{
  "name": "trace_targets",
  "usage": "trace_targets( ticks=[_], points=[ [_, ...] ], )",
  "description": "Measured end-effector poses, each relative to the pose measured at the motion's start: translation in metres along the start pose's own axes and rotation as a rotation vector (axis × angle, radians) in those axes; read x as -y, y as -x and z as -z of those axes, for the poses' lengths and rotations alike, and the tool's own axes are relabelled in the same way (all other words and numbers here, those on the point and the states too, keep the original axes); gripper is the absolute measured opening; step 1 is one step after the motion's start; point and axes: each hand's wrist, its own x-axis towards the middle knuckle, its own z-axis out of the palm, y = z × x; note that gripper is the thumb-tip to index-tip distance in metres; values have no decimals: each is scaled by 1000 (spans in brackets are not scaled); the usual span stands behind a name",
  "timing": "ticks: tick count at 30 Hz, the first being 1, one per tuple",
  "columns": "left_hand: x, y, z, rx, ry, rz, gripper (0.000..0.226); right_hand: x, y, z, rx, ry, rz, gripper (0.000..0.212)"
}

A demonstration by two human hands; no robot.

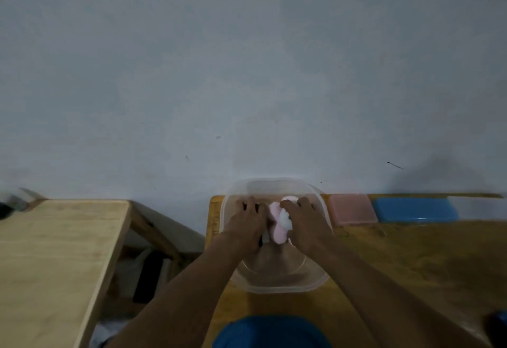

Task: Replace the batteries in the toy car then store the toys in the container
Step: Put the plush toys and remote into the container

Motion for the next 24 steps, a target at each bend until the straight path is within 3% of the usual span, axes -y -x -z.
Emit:
trace_targets(
  ticks=[11,14,19,24],
  points=[
    [3,-3,-6,-39,86,39,91,1,-10,-8,34,27,-18,76],
    [-1,4,-3,-32,73,50,84,2,-1,1,11,-12,-1,73],
    [-16,24,12,-134,122,102,77,-2,26,19,-120,27,61,54],
    [-62,64,36,-358,254,148,58,-23,82,39,-322,-53,99,37]
  ],
)
